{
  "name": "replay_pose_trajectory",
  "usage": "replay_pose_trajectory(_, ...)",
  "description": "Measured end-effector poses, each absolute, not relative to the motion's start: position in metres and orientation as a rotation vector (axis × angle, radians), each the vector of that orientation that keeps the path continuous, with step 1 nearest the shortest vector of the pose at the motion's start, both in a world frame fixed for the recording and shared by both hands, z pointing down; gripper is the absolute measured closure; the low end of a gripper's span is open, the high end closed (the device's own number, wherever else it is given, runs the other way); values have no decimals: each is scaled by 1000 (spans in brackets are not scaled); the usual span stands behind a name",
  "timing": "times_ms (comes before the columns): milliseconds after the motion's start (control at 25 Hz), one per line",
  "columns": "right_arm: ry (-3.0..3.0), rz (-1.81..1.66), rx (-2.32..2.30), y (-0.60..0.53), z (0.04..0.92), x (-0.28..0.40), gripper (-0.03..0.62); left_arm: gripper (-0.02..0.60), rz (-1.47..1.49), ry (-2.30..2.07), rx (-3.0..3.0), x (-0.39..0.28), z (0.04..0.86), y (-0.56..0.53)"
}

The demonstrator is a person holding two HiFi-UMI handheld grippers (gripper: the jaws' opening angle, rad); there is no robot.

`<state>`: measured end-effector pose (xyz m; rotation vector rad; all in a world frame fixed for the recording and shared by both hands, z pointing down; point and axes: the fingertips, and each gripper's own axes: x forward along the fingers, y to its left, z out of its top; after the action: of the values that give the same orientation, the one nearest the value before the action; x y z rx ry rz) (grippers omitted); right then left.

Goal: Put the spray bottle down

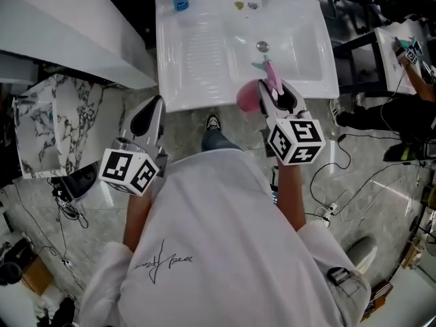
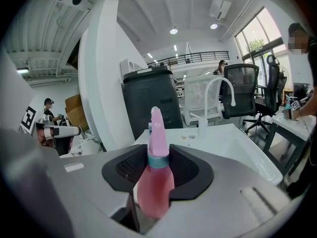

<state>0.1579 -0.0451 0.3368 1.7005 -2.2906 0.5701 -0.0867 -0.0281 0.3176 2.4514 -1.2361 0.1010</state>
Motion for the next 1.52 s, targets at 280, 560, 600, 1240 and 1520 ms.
replay_pose_trajectory(280,-2345,565,1613,-84,345,172,471,577,109,-1266,2471,-60,315,-61)
replay_pose_trajectory(560,-2433,520,1517,-118,346,170,471,577,118,-1340,2470,-45,306,-86)
replay_pose_trajectory(600,-2450,516,1504,-120,345,168,471,577,125,-1337,2474,-43,307,-87)
replay_pose_trajectory(1240,-2595,487,1412,-127,338,174,465,577,180,-1304,2513,-22,316,-76)
replay_pose_trajectory(1520,-2652,489,1416,-135,333,175,465,577,242,-1314,2522,-30,318,-84)
